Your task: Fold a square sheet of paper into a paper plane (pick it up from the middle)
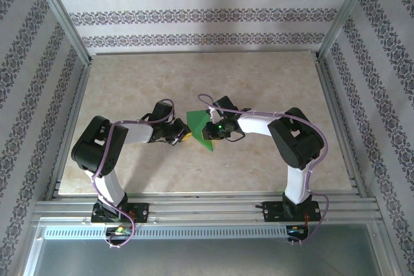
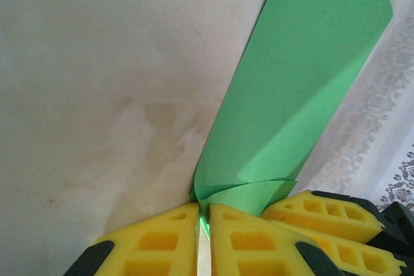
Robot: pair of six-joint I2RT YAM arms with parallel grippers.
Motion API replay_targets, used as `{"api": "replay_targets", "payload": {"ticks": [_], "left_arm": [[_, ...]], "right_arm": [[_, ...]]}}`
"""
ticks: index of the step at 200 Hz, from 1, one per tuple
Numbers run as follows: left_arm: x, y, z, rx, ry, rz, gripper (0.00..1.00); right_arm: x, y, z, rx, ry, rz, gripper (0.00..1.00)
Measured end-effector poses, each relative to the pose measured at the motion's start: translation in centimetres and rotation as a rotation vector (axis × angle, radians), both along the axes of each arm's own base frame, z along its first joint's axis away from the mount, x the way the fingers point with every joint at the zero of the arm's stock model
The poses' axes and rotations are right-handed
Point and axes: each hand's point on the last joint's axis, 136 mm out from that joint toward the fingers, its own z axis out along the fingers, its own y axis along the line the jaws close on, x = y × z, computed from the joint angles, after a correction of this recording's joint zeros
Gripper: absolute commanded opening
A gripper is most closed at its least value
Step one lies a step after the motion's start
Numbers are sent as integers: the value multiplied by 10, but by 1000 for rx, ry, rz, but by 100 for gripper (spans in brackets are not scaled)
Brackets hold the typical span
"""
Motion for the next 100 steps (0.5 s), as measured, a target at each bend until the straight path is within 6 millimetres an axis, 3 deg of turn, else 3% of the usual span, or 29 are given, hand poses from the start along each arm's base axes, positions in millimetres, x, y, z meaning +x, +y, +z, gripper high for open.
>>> {"api": "replay_targets", "payload": {"ticks": [100], "left_arm": [[0,0,1,0,-3,-1,15]], "right_arm": [[0,0,0,0,1,0,19]]}}
